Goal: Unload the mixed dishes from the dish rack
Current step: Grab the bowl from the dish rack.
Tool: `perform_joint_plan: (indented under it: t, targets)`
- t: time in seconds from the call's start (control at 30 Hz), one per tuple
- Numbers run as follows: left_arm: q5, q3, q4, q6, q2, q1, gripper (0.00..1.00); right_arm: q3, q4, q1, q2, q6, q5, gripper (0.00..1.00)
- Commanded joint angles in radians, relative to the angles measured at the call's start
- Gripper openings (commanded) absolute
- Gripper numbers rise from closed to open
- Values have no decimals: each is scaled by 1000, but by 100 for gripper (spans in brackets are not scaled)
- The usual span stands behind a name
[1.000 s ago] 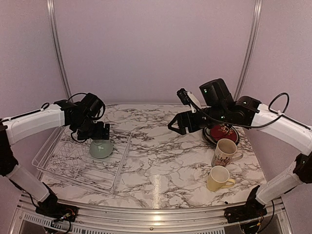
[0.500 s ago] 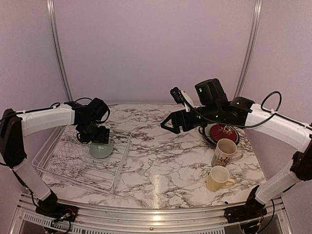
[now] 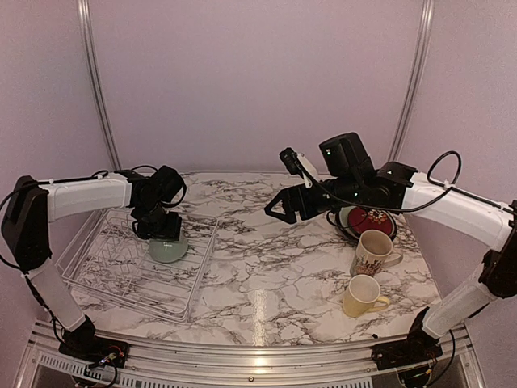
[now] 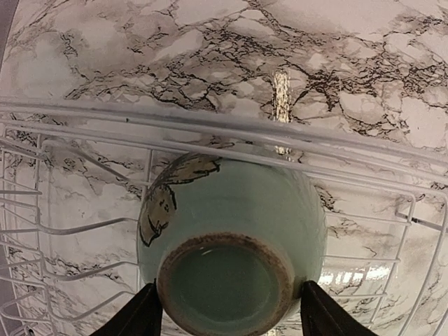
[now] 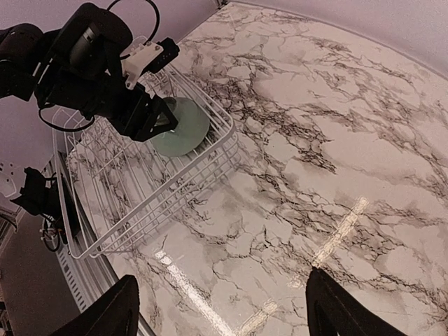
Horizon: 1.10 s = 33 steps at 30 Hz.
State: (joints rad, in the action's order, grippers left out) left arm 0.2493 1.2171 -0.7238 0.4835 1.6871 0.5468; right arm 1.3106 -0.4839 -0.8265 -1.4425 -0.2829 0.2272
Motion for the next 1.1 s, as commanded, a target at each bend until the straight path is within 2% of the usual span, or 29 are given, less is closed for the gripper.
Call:
perform_joint_plan:
  t: [0.0, 0.03, 0.13, 0.27, 0.6, 0.9, 1.07]
  targets:
    - [12, 15, -6, -7, 9, -4, 67, 4, 17, -5, -17, 11, 0, 79]
    - [16, 16, -7, -7, 8, -4, 67, 5, 18, -6, -19, 11, 0, 79]
    - [23, 21, -6, -10, 8, -4, 77, 5, 19, -6, -25, 10, 2, 79]
    - [29, 28, -8, -13, 14, -4, 77, 6, 18, -11, -27, 10, 0, 79]
    - [35, 38, -8, -16, 21, -4, 63, 1, 8, -17, -22, 11, -23, 79]
    - [25, 30, -12, -14, 5, -4, 38, -5, 13, -22, -24, 8, -27, 79]
    - [11, 32, -18, -13, -45, -4, 30, -11, 25, -22, -29, 4, -23, 79]
